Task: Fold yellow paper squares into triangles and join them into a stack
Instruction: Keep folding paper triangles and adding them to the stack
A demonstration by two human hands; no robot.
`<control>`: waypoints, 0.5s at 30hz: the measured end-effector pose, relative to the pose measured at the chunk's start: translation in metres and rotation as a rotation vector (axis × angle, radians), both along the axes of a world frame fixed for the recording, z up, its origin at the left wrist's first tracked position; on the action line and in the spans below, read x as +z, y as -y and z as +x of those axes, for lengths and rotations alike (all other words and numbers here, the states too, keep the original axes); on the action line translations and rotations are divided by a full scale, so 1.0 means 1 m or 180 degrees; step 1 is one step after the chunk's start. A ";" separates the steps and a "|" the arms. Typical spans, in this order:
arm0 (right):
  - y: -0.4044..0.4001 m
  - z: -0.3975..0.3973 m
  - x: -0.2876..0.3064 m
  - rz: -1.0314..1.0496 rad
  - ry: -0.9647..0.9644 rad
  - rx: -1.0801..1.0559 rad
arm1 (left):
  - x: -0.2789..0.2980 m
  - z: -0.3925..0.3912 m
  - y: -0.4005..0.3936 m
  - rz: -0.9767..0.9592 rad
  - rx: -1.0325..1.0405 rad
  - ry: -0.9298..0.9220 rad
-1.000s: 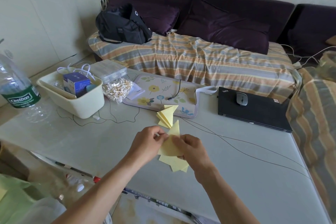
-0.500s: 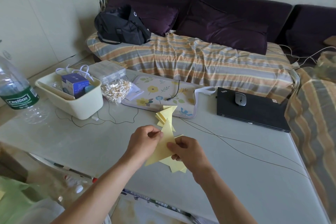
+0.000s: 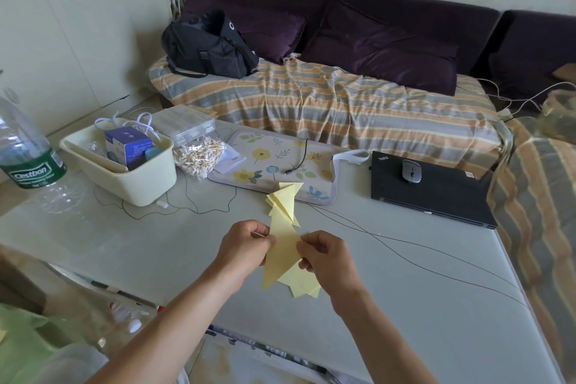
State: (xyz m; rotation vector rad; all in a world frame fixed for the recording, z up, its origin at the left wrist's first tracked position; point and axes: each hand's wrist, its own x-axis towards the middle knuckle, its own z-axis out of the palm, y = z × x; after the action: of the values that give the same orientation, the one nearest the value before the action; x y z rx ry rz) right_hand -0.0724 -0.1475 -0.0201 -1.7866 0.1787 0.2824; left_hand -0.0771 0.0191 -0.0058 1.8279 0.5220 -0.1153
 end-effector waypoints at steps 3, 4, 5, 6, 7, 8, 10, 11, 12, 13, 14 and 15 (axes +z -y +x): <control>0.000 0.000 0.001 0.0042 -0.0002 -0.0028 | 0.000 -0.001 0.000 -0.0029 0.0024 0.0007; 0.000 -0.001 0.001 0.0061 -0.0007 -0.0030 | 0.000 -0.001 -0.001 -0.0002 0.0025 0.0003; 0.000 -0.001 0.002 0.0060 -0.0001 -0.0033 | 0.000 -0.001 -0.001 0.0044 0.0022 -0.0006; 0.000 -0.001 0.002 0.0045 0.0015 -0.0041 | 0.000 -0.001 -0.001 0.0121 0.0020 -0.0011; 0.000 -0.001 0.001 0.0022 0.0029 -0.0056 | 0.000 -0.002 -0.001 0.0226 0.0034 0.0002; 0.000 -0.001 0.001 0.0004 0.0042 -0.0084 | 0.001 -0.003 0.000 0.0379 0.0071 0.0024; 0.000 -0.001 0.001 -0.0081 0.0108 -0.0155 | 0.004 -0.005 0.001 0.0728 0.0161 0.0152; 0.000 -0.002 0.001 -0.0190 0.0191 -0.0176 | 0.005 -0.005 0.002 0.0853 0.0147 0.0231; -0.001 -0.002 0.002 -0.0314 0.0307 -0.0171 | 0.006 -0.006 0.003 0.0866 0.0096 0.0276; -0.002 -0.003 0.003 -0.0419 0.0437 -0.0149 | 0.008 -0.006 0.005 0.0766 0.0040 0.0280; -0.003 -0.004 0.004 -0.0507 0.0569 -0.0112 | 0.010 -0.007 0.006 0.0579 -0.0002 0.0237; -0.004 -0.005 0.005 -0.0590 0.0695 -0.0066 | 0.011 -0.007 0.008 0.0343 -0.0023 0.0163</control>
State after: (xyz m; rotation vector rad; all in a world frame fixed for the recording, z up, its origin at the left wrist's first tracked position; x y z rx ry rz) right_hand -0.0775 -0.1430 -0.0155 -1.9833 0.0691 0.0556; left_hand -0.0844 0.0109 0.0056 1.9326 0.4937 -0.0458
